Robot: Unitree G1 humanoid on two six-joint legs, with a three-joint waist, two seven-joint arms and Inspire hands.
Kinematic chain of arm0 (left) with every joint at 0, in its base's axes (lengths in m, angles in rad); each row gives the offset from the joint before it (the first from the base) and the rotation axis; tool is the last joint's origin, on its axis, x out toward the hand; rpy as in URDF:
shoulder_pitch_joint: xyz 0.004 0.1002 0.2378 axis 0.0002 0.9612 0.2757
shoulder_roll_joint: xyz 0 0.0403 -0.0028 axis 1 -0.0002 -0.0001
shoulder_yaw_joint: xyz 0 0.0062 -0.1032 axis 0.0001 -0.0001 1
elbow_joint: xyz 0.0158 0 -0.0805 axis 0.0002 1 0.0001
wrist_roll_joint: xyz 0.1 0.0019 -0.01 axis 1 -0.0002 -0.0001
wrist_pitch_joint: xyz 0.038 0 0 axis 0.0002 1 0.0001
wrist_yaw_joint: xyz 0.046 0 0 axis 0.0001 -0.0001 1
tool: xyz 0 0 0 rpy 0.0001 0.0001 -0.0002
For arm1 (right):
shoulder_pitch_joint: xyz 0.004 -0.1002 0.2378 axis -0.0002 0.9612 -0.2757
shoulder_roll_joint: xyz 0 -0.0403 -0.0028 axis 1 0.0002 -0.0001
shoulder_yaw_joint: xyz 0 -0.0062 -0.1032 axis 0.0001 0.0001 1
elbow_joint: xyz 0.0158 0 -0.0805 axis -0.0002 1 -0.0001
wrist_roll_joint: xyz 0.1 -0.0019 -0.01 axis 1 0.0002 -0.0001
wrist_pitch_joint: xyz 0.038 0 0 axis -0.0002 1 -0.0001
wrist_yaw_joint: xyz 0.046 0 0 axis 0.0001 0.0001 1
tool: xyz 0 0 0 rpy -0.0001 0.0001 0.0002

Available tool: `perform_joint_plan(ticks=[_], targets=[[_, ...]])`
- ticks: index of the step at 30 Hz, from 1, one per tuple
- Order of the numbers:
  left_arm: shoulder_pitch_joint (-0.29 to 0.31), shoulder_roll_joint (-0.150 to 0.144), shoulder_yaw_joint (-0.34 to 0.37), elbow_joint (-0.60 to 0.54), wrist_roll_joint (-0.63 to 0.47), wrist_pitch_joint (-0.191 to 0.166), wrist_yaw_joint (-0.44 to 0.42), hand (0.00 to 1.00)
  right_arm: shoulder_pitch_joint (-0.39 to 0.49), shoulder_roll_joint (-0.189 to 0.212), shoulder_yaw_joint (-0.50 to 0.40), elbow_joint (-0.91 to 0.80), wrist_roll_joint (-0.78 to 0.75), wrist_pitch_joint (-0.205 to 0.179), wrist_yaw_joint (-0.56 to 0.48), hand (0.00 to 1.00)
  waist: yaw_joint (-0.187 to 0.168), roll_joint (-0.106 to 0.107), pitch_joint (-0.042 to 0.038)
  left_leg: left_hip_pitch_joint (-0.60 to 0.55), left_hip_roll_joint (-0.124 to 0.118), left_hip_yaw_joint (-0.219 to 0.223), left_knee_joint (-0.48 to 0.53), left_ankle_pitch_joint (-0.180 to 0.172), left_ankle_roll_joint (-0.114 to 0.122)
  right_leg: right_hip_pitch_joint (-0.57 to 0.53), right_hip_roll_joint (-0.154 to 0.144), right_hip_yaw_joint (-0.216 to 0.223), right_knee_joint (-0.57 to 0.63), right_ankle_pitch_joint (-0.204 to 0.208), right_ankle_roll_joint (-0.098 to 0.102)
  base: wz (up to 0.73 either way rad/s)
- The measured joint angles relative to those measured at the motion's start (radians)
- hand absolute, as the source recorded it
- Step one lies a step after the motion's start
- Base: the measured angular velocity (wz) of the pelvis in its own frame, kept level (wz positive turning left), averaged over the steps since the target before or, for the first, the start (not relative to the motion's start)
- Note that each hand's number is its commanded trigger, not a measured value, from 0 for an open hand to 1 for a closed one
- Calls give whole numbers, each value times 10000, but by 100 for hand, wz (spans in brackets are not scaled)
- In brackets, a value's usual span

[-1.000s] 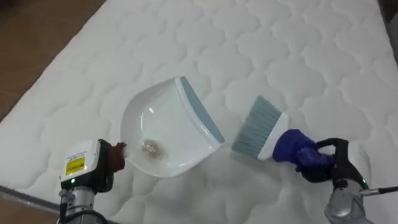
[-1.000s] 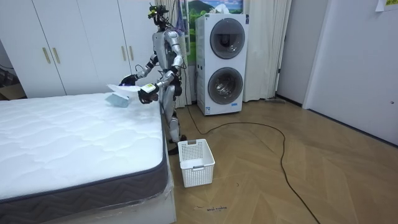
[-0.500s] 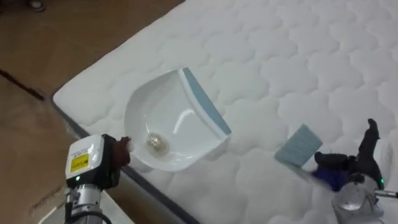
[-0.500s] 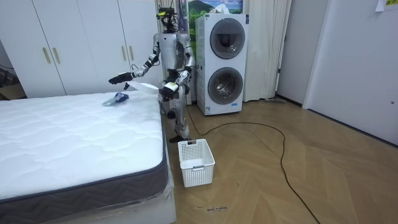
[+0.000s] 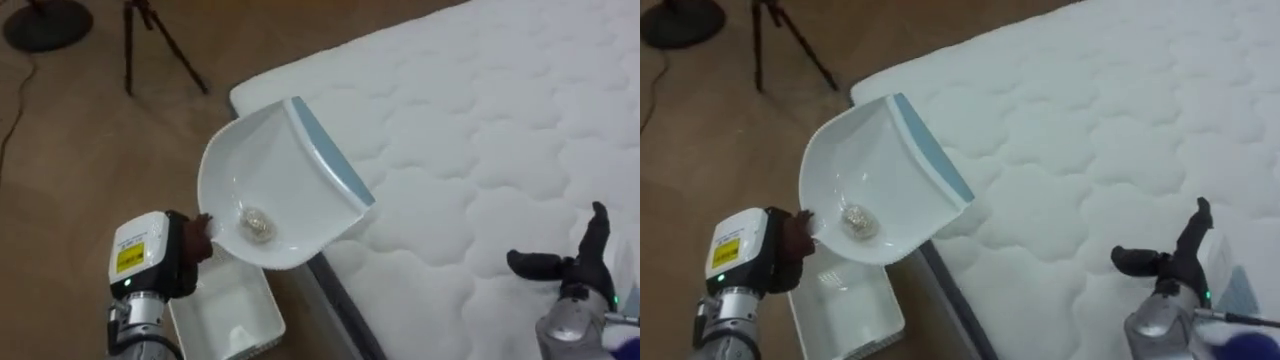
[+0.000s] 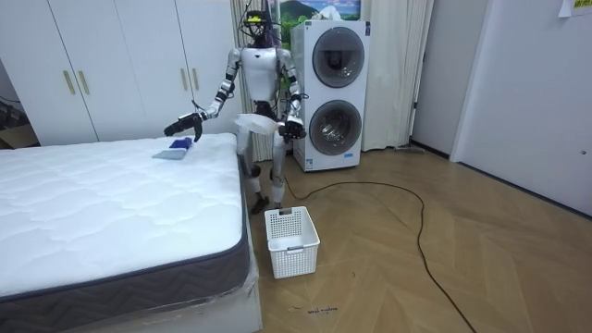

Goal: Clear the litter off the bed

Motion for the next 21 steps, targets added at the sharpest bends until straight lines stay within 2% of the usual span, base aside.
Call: perform_joint_plan(ticks=[1, 2, 3, 4, 5, 6, 8, 10, 12, 15, 18, 20, 21], targets=[[-23, 57, -47, -20, 3, -17, -5, 100, 185, 49, -6, -55, -147, -10, -124, 0, -129, -28, -8, 63, -243, -603, -191, 214, 18, -365, 116, 788, -149, 91, 49, 180], [-8, 62, -113, -30, -48, -39, -8, 100, 347, 44, -15, -65, -220, -66, -296, 0, -281, -63, -6, 114, -483, -1051, -193, 286, 43, -609, 105, 1431, -385, 413, 199, 155], [-1, 77, -159, -37, -108, -44, -17, 100, 440, 43, -9, -71, -219, -109, -416, 0, -308, -109, -21, 126, -606, -1189, -141, 286, 23, -682, 143, 1767, -464, 725, 316, 140], [8, 56, -323, -36, -223, -46, -55, 100, 723, -6, 0, -134, -208, -162, -596, 0, -304, -132, -97, 95, -721, -1228, 69, 286, -52, -650, 89, 1741, -413, 1004, 243, 92], [18, 53, -410, -52, -247, -82, -55, 100, 860, -19, 0, -226, -211, -159, -687, 0, -228, -138, -104, 81, -654, -1068, 170, 240, -105, -568, 82, 1614, -487, 927, 243, 76], [41, 75, -393, -56, -270, -243, -55, 100, 1002, 13, 24, -524, -247, -162, -767, 0, 20, -30, -158, 24, -505, -796, 226, 153, -160, -543, 59, 1439, -473, 875, 193, 40], [40, 92, -365, -60, -284, -307, -53, 100, 1009, 34, 171, -805, -535, -231, -757, 0, 195, -9, -151, -56, -525, -808, 213, 152, -199, -553, 0, 1216, -407, 837, 230, 34], [58, 89, -365, -68, -270, -304, -55, 100, 1010, 38, 205, -838, -1089, -388, -718, 0, 437, -93, -113, -80, -680, -1112, 209, 169, -217, -487, -17, 1067, -427, 800, 264, 34], [58, 90, -349, -69, -306, -303, -55, 100, 995, 60, 212, -862, -1288, -388, -719, 0, 581, -175, -69, -132, -739, -1229, 223, 179, -229, -450, -21, 989, -473, 771, 274, 32], [52, 110, -341, -34, -519, -276, -56, 100, 772, 132, 419, -775, -1489, -389, -721, 0, 581, -259, -28, -291, -782, -1367, 232, 174, -219, -434, -3, 855, -587, 805, 258, 22], [45, 92, -354, 80, -767, -223, -61, 100, 611, 132, 796, -467, -1532, -390, -707, 0, 582, -341, 13, -423, -874, -1557, 207, 150, -171, -578, 32, 910, -571, 785, 199, 15], [84, 92, -354, 201, -760, -193, -71, 100, 637, 166, 874, -359, -1603, -350, -618, 0, 577, -313, 34, -555, -880, -1620, 279, 146, -78, -580, 81, 891, -556, 783, 172, 20], [135, 90, -383, 251, -771, -144, -76, 100, 638, 183, 877, -360, -1657, -347, -617, 0, 534, -237, 84, -682, -879, -1664, 452, 76, -34, -583, 103, 771, -554, 759, 145, 24]])
